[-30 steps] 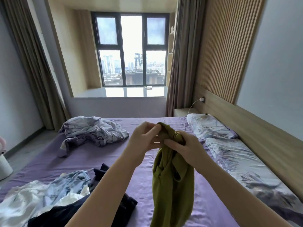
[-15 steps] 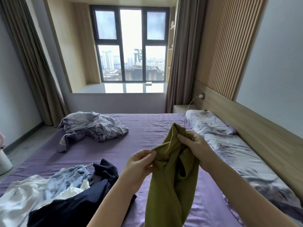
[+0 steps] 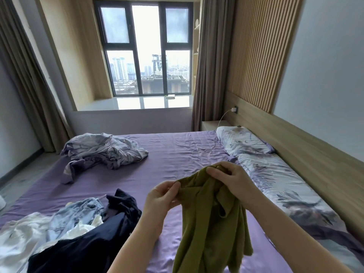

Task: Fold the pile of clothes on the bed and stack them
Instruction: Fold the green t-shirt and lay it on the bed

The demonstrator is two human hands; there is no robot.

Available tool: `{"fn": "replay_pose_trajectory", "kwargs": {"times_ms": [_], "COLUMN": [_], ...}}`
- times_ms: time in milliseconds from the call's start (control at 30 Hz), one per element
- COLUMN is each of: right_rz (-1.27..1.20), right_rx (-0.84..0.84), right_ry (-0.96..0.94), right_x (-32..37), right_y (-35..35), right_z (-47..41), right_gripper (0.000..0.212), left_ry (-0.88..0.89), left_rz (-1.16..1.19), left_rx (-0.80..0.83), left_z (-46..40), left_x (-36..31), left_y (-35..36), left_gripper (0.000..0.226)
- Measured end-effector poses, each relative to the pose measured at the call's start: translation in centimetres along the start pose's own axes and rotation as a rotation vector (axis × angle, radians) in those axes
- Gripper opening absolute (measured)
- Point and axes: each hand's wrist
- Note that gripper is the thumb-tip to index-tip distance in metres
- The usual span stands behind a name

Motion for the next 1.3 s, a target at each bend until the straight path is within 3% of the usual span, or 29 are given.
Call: {"fn": "replay_pose_trajectory", "kwargs": {"times_ms": [100,200,333,533,667,733,867,933,1033,1100,1200,1300], "right_rz": [-0.301,-0.256,-0.185,0.099,0.381,0.376,0.356,0.294,-0.291,-0.518,-0.539,-0.528], "right_rx": [0.024,0.057,0.091,0.114,0.135,0.104,0.093,0.101,0.079,0.079,0.128,0.190], "right_ry": [0.131,0.074,-0.006,-0.006,-0.061,-0.082,-0.192,-0.182,0.100,0.217,0.231,0.191], "right_x": [0.5,0.7,0.9,-0.3,-0.2,0.4,1.5,1.8,2.4,2.5,2.4,2.4], "right_y": [0.2,1.2,1.7,0.0,-0.7,-0.8,-0.1,0.1,-0.4,-0.5,0.3,0.9], "right_z": [0.4,0.7,0.8,1.0,1.3,1.4,1.6,1.6,1.5,1.6,1.6,1.4], "right_gripper": [0.027,0.025,0.016,0.011,0.022,0.025,0.013,0.003,0.007,0.012,0.018,0.017], "left_ry": [0.182,0.389,0.345,0.230,-0.028,-0.094,-0.166,-0.113,0.129,0.347,0.606,0.529], "left_rz": [-0.341,-0.550,-0.687,-0.627,-0.191,0.015,0.139,-0.002,-0.392,-0.624,-0.799,-0.893], "left_rx": [-0.029,-0.029,0.090,0.079,0.055,0.091,0.121,0.074,0.078,0.147,0.162,0.264], "left_z": [0.5,0.6,0.1,-1.4,-1.5,-1.2,-0.9,-0.9,-0.8,-0.3,0.1,0.0], "left_x": [0.3,-0.7,-2.1,-5.6,-7.1,-7.5,-6.9,-6.3,-5.5,-5.0,-5.1,-5.3], "left_y": [-0.9,0.0,1.5,1.4,2.0,2.2,3.1,3.0,1.5,0.6,0.5,1.4], "left_gripper": [0.012,0.018,0.021,0.014,0.018,0.023,0.029,0.022,0.010,0.007,0.008,0.014]}}
Point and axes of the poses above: each hand's wrist, its own z-axis away from the middle knuckle, its own y-axis out of the palm, x = y × z
